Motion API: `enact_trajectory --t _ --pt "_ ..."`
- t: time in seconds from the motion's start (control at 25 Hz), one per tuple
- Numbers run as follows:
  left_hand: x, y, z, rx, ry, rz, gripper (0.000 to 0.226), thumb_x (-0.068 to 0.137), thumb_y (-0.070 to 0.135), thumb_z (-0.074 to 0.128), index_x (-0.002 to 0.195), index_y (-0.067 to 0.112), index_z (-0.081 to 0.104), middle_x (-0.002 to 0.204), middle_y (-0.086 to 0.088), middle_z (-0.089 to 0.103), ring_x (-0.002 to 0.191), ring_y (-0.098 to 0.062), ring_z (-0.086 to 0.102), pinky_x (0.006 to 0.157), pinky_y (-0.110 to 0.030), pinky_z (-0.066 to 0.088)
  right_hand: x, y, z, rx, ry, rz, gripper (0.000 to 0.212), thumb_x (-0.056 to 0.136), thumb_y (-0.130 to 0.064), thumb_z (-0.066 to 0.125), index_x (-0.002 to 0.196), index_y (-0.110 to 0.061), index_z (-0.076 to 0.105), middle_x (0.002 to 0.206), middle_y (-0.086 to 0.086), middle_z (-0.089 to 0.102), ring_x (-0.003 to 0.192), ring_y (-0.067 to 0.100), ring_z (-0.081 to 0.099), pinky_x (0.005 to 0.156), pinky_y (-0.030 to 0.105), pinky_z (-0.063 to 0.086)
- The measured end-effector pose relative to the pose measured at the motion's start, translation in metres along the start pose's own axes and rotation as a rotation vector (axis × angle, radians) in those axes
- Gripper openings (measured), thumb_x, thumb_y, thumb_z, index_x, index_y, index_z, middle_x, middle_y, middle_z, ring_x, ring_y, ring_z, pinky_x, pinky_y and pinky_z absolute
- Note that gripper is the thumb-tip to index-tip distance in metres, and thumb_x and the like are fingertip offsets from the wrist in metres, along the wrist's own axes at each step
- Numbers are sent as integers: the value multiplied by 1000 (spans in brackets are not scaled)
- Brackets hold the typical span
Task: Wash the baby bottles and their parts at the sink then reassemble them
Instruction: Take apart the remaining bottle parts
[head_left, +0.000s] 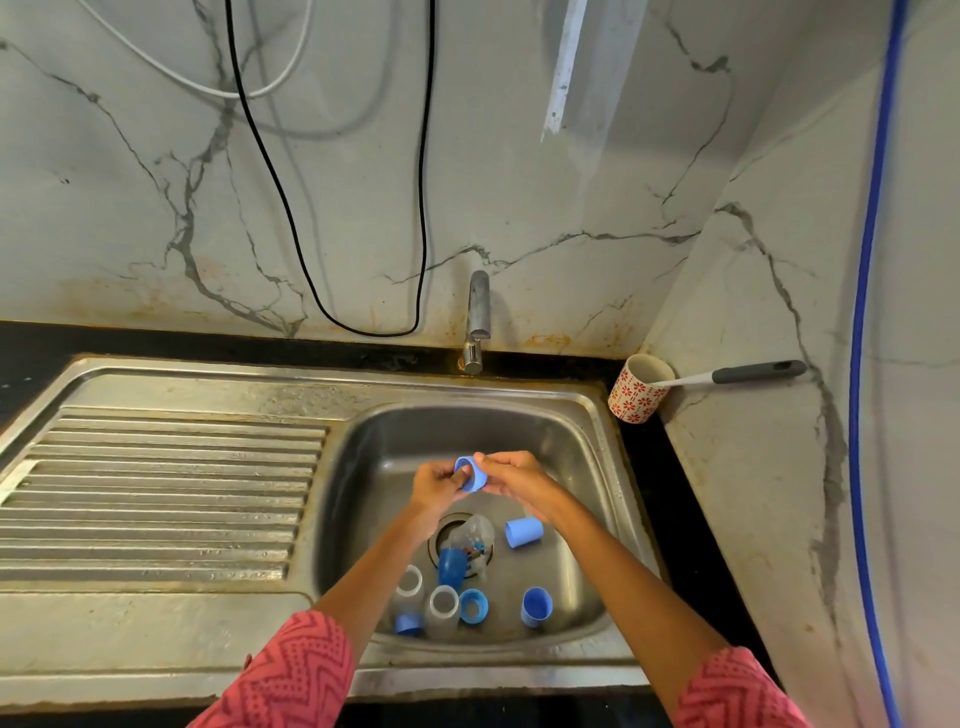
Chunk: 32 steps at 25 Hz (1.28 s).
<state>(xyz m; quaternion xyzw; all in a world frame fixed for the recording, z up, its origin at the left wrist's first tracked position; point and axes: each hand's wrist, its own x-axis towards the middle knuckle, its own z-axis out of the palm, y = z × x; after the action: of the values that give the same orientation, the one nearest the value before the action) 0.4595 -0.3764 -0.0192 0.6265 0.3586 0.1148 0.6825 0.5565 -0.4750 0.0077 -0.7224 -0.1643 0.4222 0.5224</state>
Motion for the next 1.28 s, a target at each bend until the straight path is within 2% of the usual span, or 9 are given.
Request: enact_trajectory --t 0.08,0.16,0.32,0.44,0.72,0.84,1.0,1.12,1.28 --pt "1 3 2 126 101 66 19 91 4 57 78 1 70 75 -12 65 72 -18 59 71 -27 49 0 0 4 -58 8 -1 29 89 -26 64 110 -6 67 102 9 69 97 18 67 86 23 54" --pt "1 4 4 206 156 116 24 88 -1 56 69 0 70 65 -10 62 63 -15 55 66 -27 47 1 -2 7 -92 28 -23 26 85 -25 69 104 -7 70 100 9 70 97 17 66 85 25 54" --pt "1 5 0 104 59 53 25 94 10 54 101 -10 67 92 -18 66 86 -24 63 66 -19 54 5 -3 3 -57 100 -56 21 85 -10 69 103 0 69 105 20 68 97 25 67 81 29 56" --pt "0 -1 2 -13 31 -32 28 95 10 52 111 -10 63 106 -23 65 97 -30 64 80 -32 55 7 -5 2 -84 52 36 27 86 -8 67 111 0 63 112 20 64 99 26 65 78 29 56" --pt "-1 -5 10 -119 8 -191 27 95 7 50 112 -11 61 111 -27 63 105 -36 62 88 -38 52 18 12 13 -190 152 109 22 89 -11 58 108 -17 49 117 16 56 109 29 59 91 43 53" --pt "0 -4 9 -150 -8 -202 29 96 8 48 114 -11 59 113 -26 62 106 -36 61 88 -36 51 19 12 15 -52 162 144 23 88 -6 58 107 -15 49 116 18 57 104 28 60 80 36 56" --pt "4 2 -5 -265 -169 -347 23 93 11 56 111 -3 61 102 -15 65 96 -24 62 92 -32 48 10 18 6 165 64 118 15 95 -2 49 109 -6 53 102 12 61 88 19 60 68 28 52" --pt "5 1 -12 -217 -144 -466 5 90 8 60 93 5 63 90 -10 63 81 -14 60 80 -27 53 10 26 7 91 34 82 15 94 -3 53 107 0 60 101 11 65 86 16 63 72 27 55" --pt "7 -7 -16 -319 -142 -493 15 88 3 60 101 -3 62 98 -16 65 96 -23 62 88 -32 51 11 24 4 -69 28 17 19 89 -7 62 107 0 66 108 16 67 93 20 65 71 23 56"
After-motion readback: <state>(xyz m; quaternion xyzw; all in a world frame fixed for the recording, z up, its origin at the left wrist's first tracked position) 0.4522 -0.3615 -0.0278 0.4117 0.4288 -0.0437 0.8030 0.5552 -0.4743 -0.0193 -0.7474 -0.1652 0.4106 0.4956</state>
